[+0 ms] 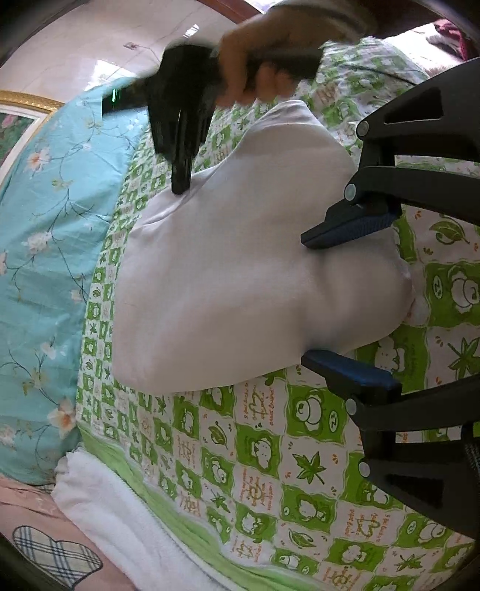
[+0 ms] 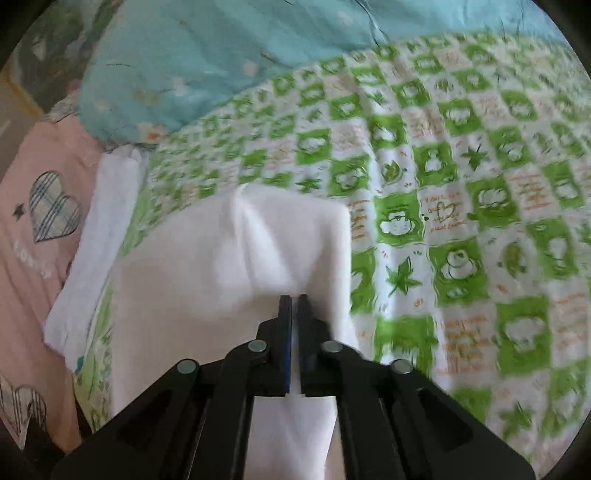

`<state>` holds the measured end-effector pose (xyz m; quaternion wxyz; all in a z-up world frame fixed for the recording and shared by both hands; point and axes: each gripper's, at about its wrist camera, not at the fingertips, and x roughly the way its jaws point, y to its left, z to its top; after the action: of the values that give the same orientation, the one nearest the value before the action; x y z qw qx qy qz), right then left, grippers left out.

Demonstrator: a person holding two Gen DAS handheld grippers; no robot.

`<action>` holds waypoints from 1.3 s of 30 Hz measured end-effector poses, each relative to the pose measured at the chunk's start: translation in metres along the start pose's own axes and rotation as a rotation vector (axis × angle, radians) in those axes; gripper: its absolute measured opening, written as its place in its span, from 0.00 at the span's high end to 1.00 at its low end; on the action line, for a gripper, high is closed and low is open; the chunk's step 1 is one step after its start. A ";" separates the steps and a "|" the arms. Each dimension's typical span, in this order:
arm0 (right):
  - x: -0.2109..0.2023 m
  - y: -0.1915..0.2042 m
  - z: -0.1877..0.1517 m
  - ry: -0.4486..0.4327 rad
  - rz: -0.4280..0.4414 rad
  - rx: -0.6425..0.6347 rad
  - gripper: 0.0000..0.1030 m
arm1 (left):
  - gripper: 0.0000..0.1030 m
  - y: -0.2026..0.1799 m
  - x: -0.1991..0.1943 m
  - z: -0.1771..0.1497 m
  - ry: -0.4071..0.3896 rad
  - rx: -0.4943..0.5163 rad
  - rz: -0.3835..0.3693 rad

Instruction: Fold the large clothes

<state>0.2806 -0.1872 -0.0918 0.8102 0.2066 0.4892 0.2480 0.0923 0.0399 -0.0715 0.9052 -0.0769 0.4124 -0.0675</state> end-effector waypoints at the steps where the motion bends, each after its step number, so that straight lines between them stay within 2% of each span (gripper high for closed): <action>1: -0.014 0.006 -0.009 0.002 0.057 -0.022 0.97 | 0.44 0.001 0.000 0.000 0.001 -0.003 -0.004; 3: -0.032 0.014 -0.027 0.006 0.095 -0.069 0.97 | 0.44 0.002 -0.001 -0.001 0.001 -0.009 -0.009; 6: -0.046 0.020 -0.063 0.060 0.084 -0.133 0.97 | 0.44 0.001 -0.002 -0.002 -0.003 -0.012 -0.005; 9: -0.037 0.009 -0.092 0.129 -0.010 -0.187 0.99 | 0.43 0.000 -0.001 -0.003 -0.003 -0.002 -0.004; 11: -0.034 -0.007 -0.101 0.120 -0.001 -0.155 1.00 | 0.43 -0.001 -0.001 -0.003 0.002 -0.002 0.000; 15: -0.040 -0.009 -0.100 0.106 0.008 -0.121 1.00 | 0.43 0.003 -0.008 -0.002 0.019 -0.047 -0.018; 22: -0.075 -0.003 -0.098 0.057 0.025 -0.109 0.97 | 0.43 -0.002 -0.033 -0.006 0.006 -0.017 0.028; 31: -0.075 -0.011 -0.088 0.030 0.024 -0.047 0.96 | 0.43 0.005 -0.035 -0.004 0.010 -0.060 0.019; 33: -0.068 -0.011 -0.081 0.035 0.030 -0.035 0.93 | 0.43 0.006 -0.036 -0.002 0.008 -0.065 0.022; 35: -0.059 -0.010 -0.074 0.042 0.037 -0.029 0.77 | 0.43 0.008 -0.036 0.000 0.005 -0.069 0.023; 37: -0.053 -0.008 -0.068 0.038 0.034 -0.030 0.67 | 0.43 0.010 -0.036 0.002 0.005 -0.073 0.027; 39: -0.049 -0.006 -0.064 0.033 0.036 -0.039 0.67 | 0.43 0.013 -0.034 0.005 0.006 -0.079 0.028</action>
<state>0.2053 -0.2162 -0.0892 0.8013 0.1956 0.4937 0.2755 0.0741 0.0590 -0.0456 0.9012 -0.1065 0.4183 -0.0389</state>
